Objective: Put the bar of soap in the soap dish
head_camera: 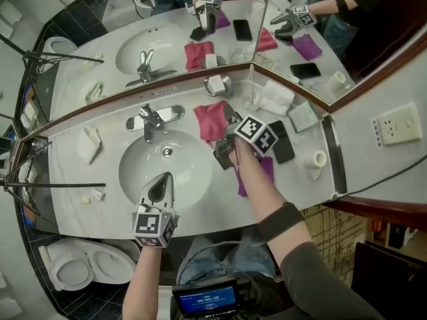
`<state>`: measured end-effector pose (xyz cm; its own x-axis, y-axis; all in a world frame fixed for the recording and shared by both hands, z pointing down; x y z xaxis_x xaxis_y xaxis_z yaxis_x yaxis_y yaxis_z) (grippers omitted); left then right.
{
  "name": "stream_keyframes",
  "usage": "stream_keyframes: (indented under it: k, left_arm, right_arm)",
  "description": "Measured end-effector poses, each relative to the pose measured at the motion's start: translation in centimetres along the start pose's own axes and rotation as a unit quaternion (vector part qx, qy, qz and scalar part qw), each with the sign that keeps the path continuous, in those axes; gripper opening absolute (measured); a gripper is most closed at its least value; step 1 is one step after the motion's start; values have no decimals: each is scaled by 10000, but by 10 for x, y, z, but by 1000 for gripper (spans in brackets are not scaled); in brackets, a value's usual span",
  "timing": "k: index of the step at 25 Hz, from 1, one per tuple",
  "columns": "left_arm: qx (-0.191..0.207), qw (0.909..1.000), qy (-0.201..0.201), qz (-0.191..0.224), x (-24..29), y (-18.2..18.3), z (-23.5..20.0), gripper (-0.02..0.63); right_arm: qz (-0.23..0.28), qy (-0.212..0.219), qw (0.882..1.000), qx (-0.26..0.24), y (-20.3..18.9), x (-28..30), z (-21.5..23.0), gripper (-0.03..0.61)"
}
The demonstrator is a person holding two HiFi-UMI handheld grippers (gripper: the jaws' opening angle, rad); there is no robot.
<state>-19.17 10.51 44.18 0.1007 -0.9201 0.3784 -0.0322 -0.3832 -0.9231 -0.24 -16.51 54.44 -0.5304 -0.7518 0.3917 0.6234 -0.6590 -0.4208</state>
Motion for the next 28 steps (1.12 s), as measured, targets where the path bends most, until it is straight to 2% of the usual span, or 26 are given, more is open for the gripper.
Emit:
stream_keyframes:
  k: [4, 8, 11, 15, 19, 23, 25, 28]
  left_arm:
    - [-18, 10000, 57, -69, 2, -15, -5, 0]
    - [-2, 9999, 92, -106, 7, -27, -14, 0]
    - [-101, 9998, 150, -89, 11, -29, -19, 0]
    - [-24, 9998, 85, -152, 12, -40, -28, 0]
    - [-70, 9997, 84, -205, 10, -47, -32, 0]
    - [-122, 9995, 140, -254, 5, -54, -37, 0]
    - [-176, 9992, 226, -261, 4, -56, -39, 0]
    - [-323, 9986, 318, -284, 4, -53, -39, 0]
  right_arm:
    - [79, -163, 9989, 433, -5, 33, 8, 239]
    - [120, -234, 9984, 501, -7, 58, 9, 268]
    - [160, -317, 9975, 615, -8, 75, 10, 273]
    - [208, -444, 9957, 783, -9, 92, 8, 275]
    - [309, -716, 9930, 883, -8, 104, 6, 275]
    - [304, -877, 9913, 929, -8, 112, 3, 259]
    - [320, -930, 9909, 917, -7, 115, 3, 225]
    - [378, -956, 9897, 995, -5, 116, 4, 228]
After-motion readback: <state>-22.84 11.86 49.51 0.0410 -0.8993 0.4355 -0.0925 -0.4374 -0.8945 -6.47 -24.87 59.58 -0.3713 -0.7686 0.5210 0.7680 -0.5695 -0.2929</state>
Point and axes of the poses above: the fingertips, and each gripper's own axes: x forward along the fingers, z to its right, y out of its top, the point moved 9 cm from there along -x, backward along the fingers, and after that the axes turned 6 degrees about z, right-handed, at the moved point
